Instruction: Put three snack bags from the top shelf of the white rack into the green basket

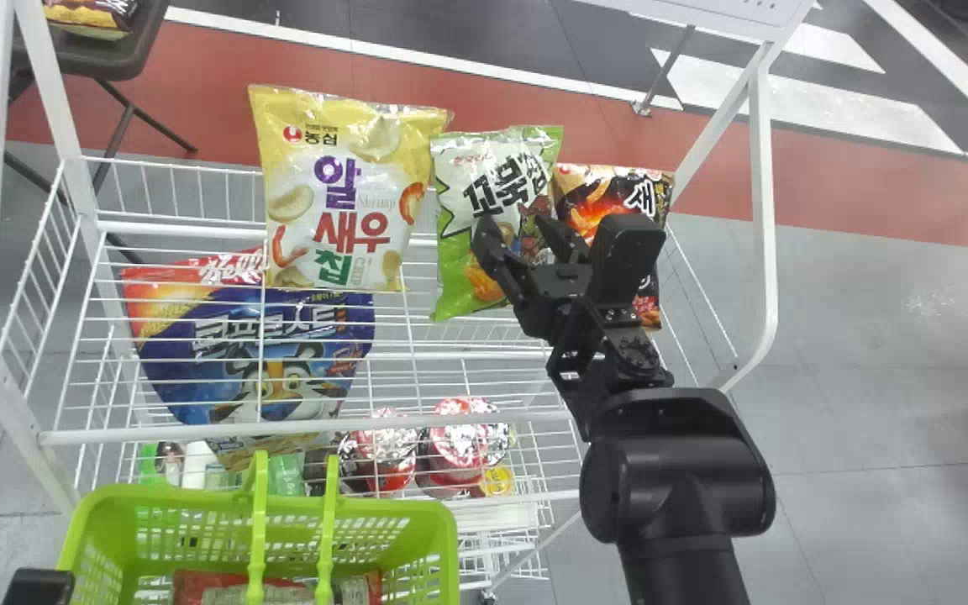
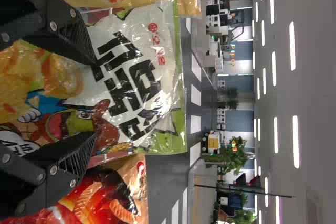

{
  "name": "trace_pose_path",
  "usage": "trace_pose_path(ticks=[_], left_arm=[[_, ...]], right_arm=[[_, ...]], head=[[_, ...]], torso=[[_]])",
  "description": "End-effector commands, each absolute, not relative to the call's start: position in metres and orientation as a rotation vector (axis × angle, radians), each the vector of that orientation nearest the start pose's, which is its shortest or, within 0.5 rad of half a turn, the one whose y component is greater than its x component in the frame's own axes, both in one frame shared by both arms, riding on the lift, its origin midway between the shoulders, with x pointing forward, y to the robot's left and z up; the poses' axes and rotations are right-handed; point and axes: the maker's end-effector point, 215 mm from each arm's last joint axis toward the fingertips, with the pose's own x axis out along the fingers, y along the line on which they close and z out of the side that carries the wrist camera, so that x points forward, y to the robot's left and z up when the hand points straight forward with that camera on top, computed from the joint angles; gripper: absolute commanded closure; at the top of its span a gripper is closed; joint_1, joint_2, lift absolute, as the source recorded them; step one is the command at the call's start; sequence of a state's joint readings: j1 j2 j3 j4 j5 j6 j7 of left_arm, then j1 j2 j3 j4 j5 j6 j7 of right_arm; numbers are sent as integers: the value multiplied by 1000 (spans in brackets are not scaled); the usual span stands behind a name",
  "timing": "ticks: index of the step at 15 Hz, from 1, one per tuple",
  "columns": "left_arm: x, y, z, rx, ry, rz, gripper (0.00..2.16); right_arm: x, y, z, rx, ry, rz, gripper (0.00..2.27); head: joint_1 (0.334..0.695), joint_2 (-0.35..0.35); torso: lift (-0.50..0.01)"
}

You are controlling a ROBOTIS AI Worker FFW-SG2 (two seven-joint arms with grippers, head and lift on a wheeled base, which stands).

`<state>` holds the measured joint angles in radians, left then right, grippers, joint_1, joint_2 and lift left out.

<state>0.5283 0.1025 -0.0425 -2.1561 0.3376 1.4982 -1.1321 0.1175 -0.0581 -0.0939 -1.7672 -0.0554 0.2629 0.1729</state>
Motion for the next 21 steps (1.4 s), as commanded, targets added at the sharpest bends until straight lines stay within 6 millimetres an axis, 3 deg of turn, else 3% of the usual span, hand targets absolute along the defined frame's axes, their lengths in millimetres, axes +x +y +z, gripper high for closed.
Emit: trace_pose_path(ticks=[1, 5, 13, 21], left_arm=[[137, 0, -427, -967, 1232, -1191, 2148], [138, -2, -424, -963, 1230, -1202, 2152], [133, -1, -424, -975, 1241, -1199, 2152], [131, -4, -424, -966, 1246, -1203, 2152]], right_arm=[[552, -265, -374, 10, 162, 85, 2118], [543, -277, -373, 14, 160, 94, 2132], [537, -283, -362, 42, 130, 97, 2135], [481, -244, -321, 133, 57, 232, 2135]], head=[[695, -350], [695, -350], [695, -350], [695, -350]], torso=[[0], [0], [0], [0]])
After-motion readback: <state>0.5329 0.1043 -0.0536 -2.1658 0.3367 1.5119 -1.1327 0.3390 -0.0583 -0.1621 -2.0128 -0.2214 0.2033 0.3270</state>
